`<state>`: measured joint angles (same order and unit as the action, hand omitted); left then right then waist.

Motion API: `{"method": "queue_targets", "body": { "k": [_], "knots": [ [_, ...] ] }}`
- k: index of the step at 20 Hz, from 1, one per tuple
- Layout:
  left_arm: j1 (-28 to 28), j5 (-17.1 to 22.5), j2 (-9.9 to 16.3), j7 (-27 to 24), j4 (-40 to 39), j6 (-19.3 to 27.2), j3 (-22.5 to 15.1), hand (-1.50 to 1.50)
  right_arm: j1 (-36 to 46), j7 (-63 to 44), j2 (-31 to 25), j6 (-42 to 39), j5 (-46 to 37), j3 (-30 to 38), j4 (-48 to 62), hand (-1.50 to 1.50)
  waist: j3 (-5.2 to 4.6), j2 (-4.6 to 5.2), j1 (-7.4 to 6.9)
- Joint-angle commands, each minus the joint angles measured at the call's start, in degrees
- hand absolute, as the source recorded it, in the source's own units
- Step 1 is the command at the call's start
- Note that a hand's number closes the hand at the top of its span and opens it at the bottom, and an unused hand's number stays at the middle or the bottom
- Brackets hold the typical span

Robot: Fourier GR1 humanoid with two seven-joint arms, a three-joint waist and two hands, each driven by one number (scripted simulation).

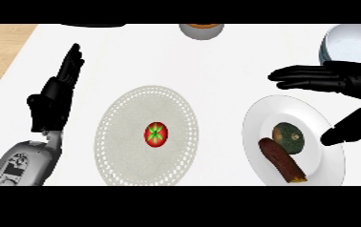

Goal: Pick the squash from the plate and place it in the bowl

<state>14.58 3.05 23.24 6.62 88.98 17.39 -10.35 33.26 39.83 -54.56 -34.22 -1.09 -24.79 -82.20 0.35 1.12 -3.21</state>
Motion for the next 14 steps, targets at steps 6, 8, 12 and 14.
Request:
{"method": "queue_targets", "body": {
  "k": [6,8,12,14],
  "knots": [
    [0.1,-1.6,-1.3,1.2,0.5,0.7,-0.9,0.0,2.0,19.4,-1.6,1.7,-16.1,-13.0,4.4,-1.5,-0.22,-0.28,0.14],
    [-0.9,-1.6,-0.9,-0.2,0.1,0.5,-0.2,0.0,1.4,19.6,-1.5,5.3,-20.3,-16.6,4.8,-1.5,-0.26,-0.47,0.55],
    [0.4,-1.2,0.3,2.2,0.0,-0.3,1.8,0.0,1.6,20.2,0.0,12.2,-27.5,-21.2,8.9,-1.5,-0.28,-0.74,1.4],
    [-1.0,-2.7,-0.4,4.7,3.6,0.5,0.2,0.0,4.8,19.2,2.3,10.9,-28.7,-21.1,13.6,-1.5,-0.3,-0.84,1.16]
  ]
}}
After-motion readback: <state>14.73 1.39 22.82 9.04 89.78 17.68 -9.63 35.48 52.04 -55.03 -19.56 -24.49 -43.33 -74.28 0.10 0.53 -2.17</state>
